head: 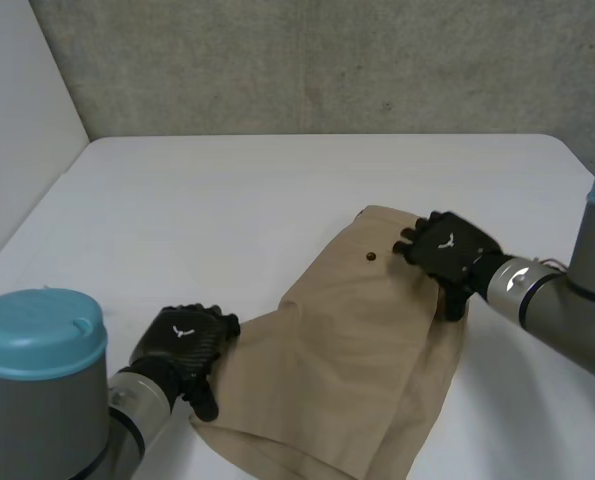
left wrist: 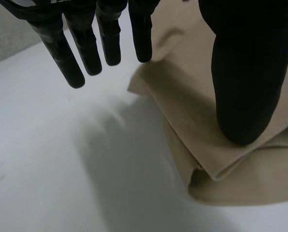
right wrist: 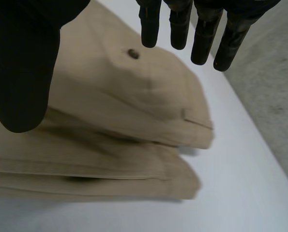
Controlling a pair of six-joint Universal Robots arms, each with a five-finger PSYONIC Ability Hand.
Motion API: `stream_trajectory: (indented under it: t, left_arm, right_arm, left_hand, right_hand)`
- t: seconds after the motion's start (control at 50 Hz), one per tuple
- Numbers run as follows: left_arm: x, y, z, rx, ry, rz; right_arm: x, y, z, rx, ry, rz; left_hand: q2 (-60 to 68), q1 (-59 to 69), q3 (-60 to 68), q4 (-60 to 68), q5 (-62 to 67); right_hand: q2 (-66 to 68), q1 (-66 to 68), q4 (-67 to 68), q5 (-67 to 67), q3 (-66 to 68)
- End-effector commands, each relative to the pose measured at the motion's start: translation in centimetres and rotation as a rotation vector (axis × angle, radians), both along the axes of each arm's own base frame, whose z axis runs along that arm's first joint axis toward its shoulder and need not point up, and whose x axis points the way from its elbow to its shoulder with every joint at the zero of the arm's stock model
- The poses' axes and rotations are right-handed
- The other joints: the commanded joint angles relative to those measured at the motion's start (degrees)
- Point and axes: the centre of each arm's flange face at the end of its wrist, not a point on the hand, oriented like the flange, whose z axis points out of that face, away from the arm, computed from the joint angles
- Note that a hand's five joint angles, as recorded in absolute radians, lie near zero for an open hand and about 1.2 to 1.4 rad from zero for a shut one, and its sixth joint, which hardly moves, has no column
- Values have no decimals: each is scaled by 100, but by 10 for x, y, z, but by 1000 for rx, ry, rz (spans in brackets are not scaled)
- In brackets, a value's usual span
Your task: Fold the shorts.
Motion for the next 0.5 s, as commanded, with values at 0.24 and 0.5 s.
stream_trajectory:
  t: [0.24,0.5]
  left_arm:
    - [-20,-34,-9,-49,31,15]
    - [-9,-155,67,-449,94,193]
  right_arm:
    - [24,-12,-16,-36,-42,99]
    - [90,-40,47,-253,-303,53]
  left_hand:
    - [6061,6032,6086,6056,6058]
    - [6061,6032,6086,6056,6058]
  right_hand:
    - [6761,6918,6727,6683,6755]
    - [6761,6918,6727,6683,6755]
